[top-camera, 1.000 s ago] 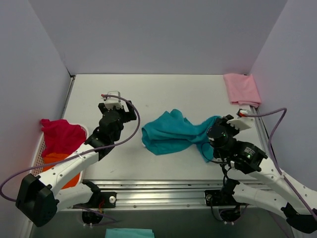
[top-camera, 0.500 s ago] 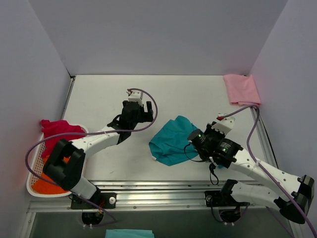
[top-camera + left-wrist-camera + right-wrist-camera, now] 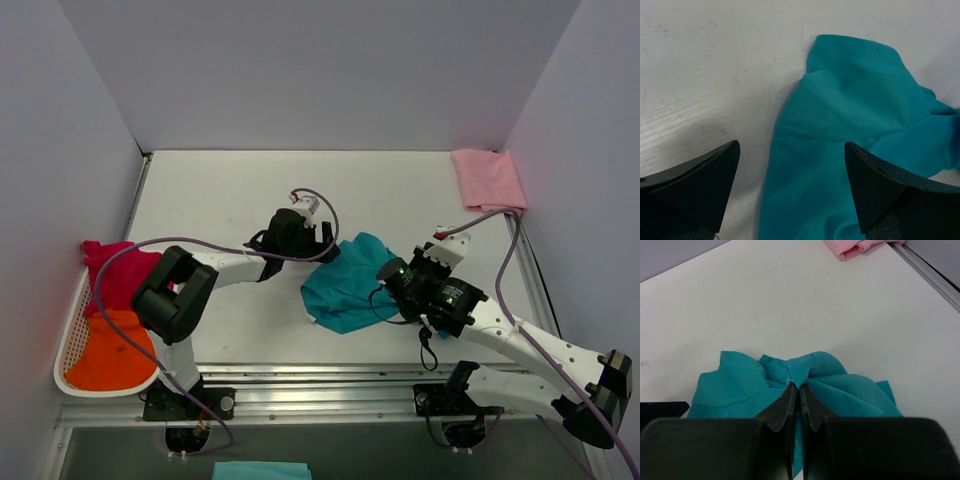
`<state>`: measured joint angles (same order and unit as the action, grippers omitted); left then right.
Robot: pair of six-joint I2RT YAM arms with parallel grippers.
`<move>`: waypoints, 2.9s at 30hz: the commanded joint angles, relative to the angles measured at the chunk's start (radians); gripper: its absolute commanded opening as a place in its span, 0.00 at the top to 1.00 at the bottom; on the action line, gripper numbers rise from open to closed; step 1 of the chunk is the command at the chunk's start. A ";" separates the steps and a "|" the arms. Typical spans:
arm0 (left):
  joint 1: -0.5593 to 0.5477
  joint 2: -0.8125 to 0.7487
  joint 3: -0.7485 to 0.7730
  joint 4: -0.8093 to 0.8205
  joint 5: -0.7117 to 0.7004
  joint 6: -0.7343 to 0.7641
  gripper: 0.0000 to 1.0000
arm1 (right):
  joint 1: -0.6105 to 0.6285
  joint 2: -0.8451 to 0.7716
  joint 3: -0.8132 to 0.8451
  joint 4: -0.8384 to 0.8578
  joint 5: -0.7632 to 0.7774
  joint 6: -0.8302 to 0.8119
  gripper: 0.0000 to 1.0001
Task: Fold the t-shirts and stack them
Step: Flatten the tshirt out
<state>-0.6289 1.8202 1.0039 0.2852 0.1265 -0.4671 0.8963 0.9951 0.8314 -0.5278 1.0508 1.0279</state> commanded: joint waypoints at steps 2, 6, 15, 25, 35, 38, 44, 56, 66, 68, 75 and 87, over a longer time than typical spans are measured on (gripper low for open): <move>-0.003 0.088 0.088 0.137 0.154 -0.012 0.05 | -0.008 0.002 -0.002 0.002 0.057 -0.012 1.00; -0.002 0.194 0.119 0.176 0.189 -0.015 0.04 | -0.014 -0.016 0.000 0.002 0.064 -0.026 1.00; 0.000 0.248 0.145 0.187 0.208 -0.031 0.37 | -0.023 -0.032 -0.006 0.011 0.067 -0.038 1.00; 0.000 0.095 0.165 0.013 -0.013 0.063 0.98 | -0.028 -0.003 0.017 0.049 0.052 -0.069 1.00; -0.005 -0.447 0.311 -0.418 -0.292 0.238 0.98 | -0.025 -0.044 0.282 0.087 0.049 -0.279 1.00; -0.012 -0.580 0.326 -0.491 -0.326 0.257 0.98 | -0.022 -0.117 0.310 0.254 -0.094 -0.498 1.00; -0.026 -0.807 0.398 -0.612 -0.285 0.280 0.98 | -0.017 -0.226 0.368 0.503 -0.412 -0.745 1.00; -0.034 -1.029 0.587 -0.552 0.076 0.407 0.98 | -0.025 -0.234 0.552 0.864 -0.968 -1.017 1.00; 0.021 -0.824 0.463 -0.408 -0.036 0.653 0.98 | -0.121 0.244 0.696 0.937 -0.526 -1.264 1.00; 0.207 -0.695 0.409 -0.341 0.060 0.519 0.98 | -0.248 0.370 0.689 0.914 -0.598 -1.093 1.00; 0.468 -0.101 0.465 -0.170 0.254 0.347 0.98 | -0.620 0.782 0.647 0.921 -0.716 -0.740 1.00; 0.521 0.315 0.753 -0.253 0.285 0.263 0.06 | -0.631 0.998 0.738 0.835 -0.736 -0.658 0.00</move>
<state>-0.1249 2.2444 1.7195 -0.0898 0.3759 -0.1631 0.2584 2.0975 1.5127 0.2581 0.3168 0.3305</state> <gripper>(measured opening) 0.936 0.985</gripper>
